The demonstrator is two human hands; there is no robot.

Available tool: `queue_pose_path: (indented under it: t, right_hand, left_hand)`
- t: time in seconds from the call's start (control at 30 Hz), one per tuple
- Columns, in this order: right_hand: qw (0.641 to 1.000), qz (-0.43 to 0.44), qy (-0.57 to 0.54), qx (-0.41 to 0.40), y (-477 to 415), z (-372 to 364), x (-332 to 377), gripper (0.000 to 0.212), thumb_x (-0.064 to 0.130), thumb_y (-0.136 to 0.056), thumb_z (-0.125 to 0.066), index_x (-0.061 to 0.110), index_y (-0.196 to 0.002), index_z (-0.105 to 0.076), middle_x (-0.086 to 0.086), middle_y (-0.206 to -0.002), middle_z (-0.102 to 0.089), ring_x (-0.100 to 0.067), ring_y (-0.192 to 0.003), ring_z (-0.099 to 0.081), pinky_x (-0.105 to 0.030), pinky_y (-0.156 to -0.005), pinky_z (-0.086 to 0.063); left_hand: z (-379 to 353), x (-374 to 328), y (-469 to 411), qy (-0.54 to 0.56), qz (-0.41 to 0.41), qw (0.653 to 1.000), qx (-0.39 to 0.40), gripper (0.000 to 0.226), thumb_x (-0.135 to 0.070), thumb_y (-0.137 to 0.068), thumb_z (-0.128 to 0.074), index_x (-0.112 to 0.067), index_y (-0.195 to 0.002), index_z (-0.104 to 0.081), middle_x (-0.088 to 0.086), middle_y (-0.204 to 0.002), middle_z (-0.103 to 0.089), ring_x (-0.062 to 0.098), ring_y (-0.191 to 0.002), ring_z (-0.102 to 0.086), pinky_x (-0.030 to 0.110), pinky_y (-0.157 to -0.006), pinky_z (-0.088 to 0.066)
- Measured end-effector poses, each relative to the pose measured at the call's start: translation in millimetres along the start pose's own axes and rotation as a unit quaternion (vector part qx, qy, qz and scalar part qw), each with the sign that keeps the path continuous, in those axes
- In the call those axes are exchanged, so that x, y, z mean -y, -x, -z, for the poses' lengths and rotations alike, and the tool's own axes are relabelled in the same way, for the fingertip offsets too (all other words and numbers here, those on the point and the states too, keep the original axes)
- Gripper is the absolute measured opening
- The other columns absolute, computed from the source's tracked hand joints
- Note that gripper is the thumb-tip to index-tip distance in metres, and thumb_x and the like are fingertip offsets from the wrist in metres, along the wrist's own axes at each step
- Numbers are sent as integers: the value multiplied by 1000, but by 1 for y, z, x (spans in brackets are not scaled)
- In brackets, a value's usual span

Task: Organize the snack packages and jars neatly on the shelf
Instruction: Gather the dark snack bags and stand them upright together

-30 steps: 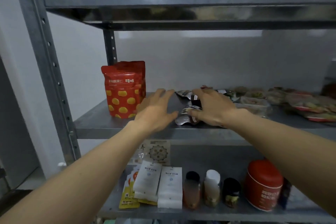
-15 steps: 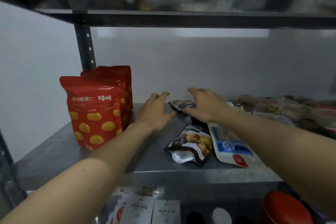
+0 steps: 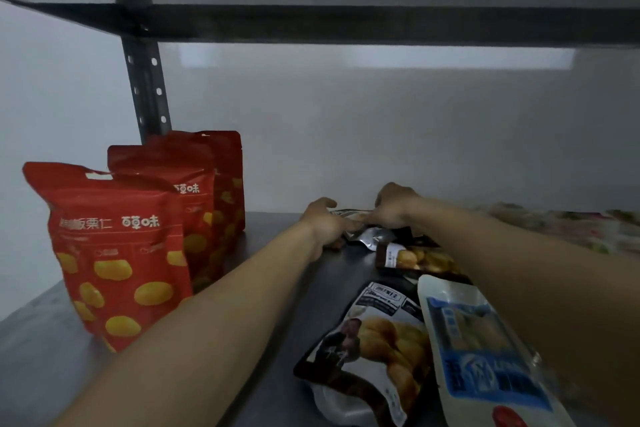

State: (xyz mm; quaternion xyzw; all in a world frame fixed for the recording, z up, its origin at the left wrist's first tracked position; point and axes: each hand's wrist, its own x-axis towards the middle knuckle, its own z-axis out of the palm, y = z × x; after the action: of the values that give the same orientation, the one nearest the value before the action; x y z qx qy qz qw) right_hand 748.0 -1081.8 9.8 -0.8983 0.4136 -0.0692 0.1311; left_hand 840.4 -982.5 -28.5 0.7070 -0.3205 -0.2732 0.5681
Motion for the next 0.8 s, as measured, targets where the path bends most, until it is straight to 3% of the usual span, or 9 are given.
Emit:
queue_pose_path:
  t: [0.07,0.2,0.3,0.37,0.43,0.5,0.6,0.7,0.8]
  right_hand:
    - [1000,6,-3,13,-4,-1,1,38,43,-86,-67,7,-96,-58,-10,-100,-61,-25,-85,-55,-28,-69,-41]
    - [996,8,-91,20,-5,3,-1,33,29,-86,-70,2,-99,-58,-12,-98,-59,-21,-78,-55,-27,-58,-44]
    - [974,-4,-227,-5,-4,4,-5,59,18,-79,-79,1,-126,-47,-10,-108,-53,-25,-98,-55,-35,-86,-53]
    - [956,-11,-293,0,3,3,-4,73,14,-72,-85,2,-130,-42,-9,-112,-54,-26,-104,-55,-39,-91,-52]
    - [948,-5,-319,15,2,-1,-4,58,10,-67,-87,5,-115,-54,-6,-108,-62,-24,-102,-59,-35,-87,-53]
    - [941,16,-337,17,6,-6,3,38,5,-65,-87,12,-94,-63,-1,-94,-69,-17,-92,-65,-31,-80,-55]
    - [944,39,-329,13,7,-12,17,58,18,-47,-96,9,-97,-67,-2,-91,-72,-18,-89,-69,-33,-76,-60]
    - [935,42,-350,28,10,-13,27,34,4,-66,-87,11,-82,-58,4,-74,-62,-3,-64,-58,-10,-54,-52]
    - [934,53,-354,4,13,-16,32,36,5,-67,-86,16,-79,-55,6,-75,-60,-2,-62,-56,-12,-58,-52]
  left_hand:
    - [-4,0,-2,39,11,999,-2,70,4,-75,-76,-9,-134,-40,16,-93,-64,21,-62,-58,26,-46,-51]
    - [-5,1,-4,150,6,988,-33,65,21,-72,-70,-13,-121,-44,24,-108,-64,29,-75,-64,27,-42,-55]
    - [0,0,-4,143,-44,986,-77,66,22,-69,-71,-10,-123,-49,16,-95,-65,31,-81,-66,35,-56,-60]
    - [9,0,-3,119,-75,985,-103,65,22,-72,-68,-13,-123,-50,10,-93,-63,23,-79,-64,26,-50,-57]
    - [21,4,0,97,-93,983,-123,64,24,-75,-61,-17,-123,-50,10,-99,-63,17,-78,-61,18,-43,-50]
    - [30,12,4,70,-105,983,-135,59,20,-77,-61,-18,-121,-52,10,-101,-63,16,-80,-61,19,-49,-52]
    - [36,24,6,43,-109,984,-132,43,8,-81,-66,-21,-112,-57,10,-97,-66,22,-86,-66,35,-75,-59]
    - [40,26,5,28,-113,984,-136,38,1,-83,-68,-23,-111,-58,7,-90,-66,28,-89,-67,45,-86,-56]
    - [45,28,4,5,-113,984,-136,38,-5,-84,-69,-23,-116,-57,5,-88,-65,27,-89,-66,44,-87,-55]
